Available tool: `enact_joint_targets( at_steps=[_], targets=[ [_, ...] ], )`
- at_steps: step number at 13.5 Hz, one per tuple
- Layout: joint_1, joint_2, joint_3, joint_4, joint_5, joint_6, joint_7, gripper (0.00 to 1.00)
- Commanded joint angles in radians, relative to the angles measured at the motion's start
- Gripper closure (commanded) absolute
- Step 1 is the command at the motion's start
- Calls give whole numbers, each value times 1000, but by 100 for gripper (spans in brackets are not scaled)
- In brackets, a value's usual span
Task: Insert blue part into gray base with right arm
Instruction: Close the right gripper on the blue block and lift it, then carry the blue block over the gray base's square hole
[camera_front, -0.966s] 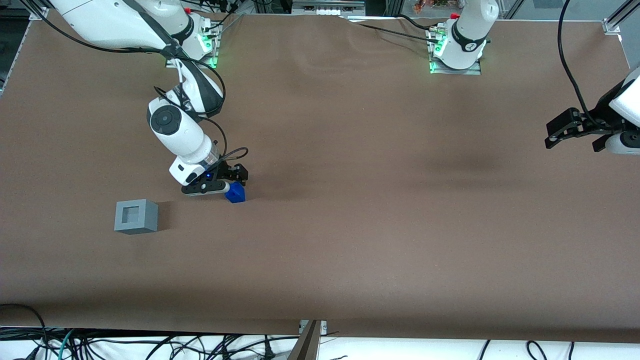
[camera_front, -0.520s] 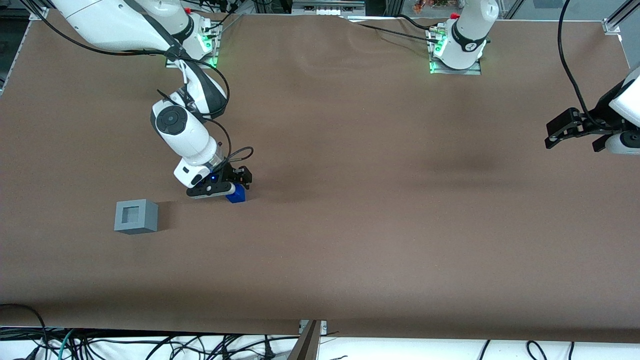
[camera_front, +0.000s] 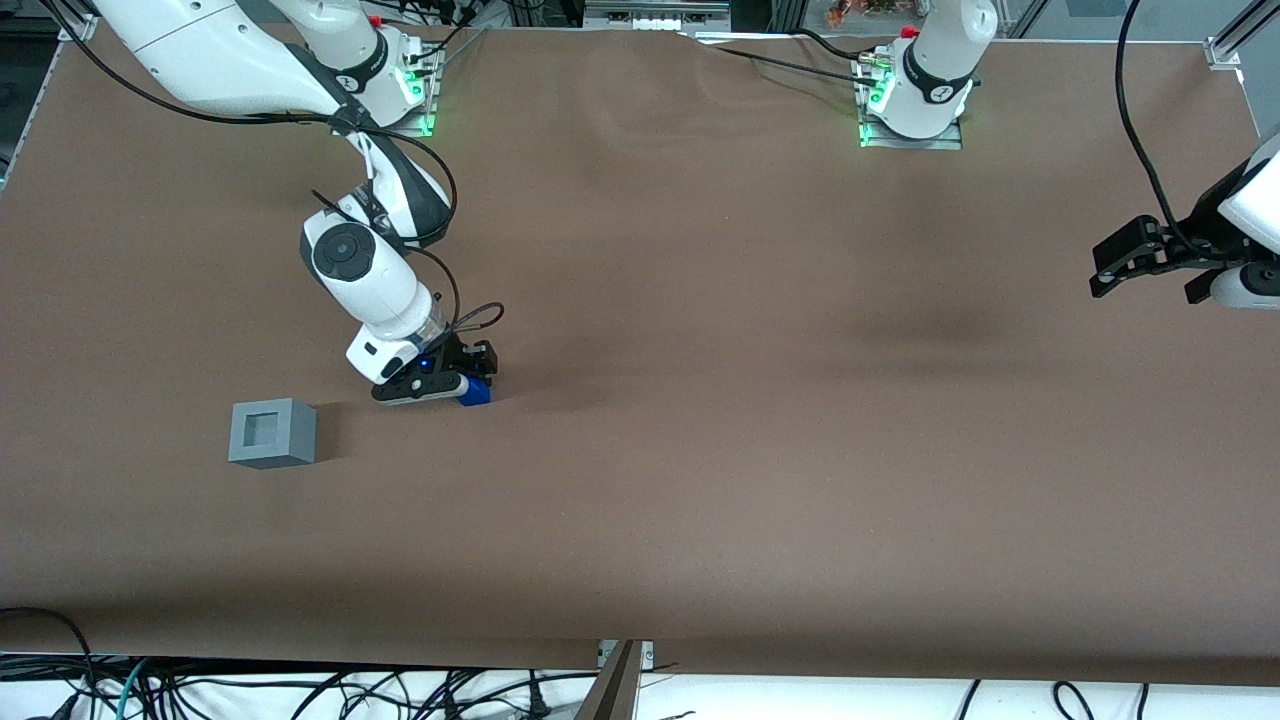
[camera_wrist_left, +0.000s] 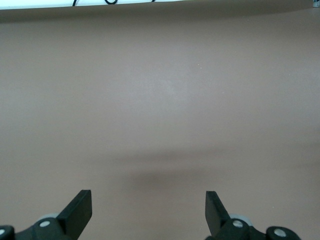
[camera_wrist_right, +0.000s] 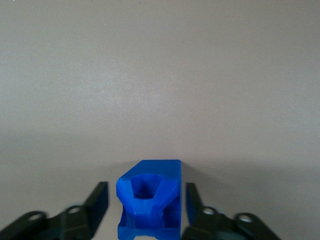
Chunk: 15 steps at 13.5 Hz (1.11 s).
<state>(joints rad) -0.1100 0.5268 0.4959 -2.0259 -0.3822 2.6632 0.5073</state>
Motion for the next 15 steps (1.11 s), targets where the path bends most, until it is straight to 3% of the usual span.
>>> enact_joint_targets(
  at_steps=[1,4,8,10,12,15],
  targets=[
    [12,12,-8,16,-24,9,23,48],
    [10,7,-16,19,-30,6,14,68],
    [-5,-59,-31,84,-37,-159,-47,71],
    [-40,-109,-43,96,-20,-238,-157,70],
    [-72,-143,-77,99,50,-267,-295,70],
    [-80,-152,-180,205,243,-412,-602,70]
  ],
)
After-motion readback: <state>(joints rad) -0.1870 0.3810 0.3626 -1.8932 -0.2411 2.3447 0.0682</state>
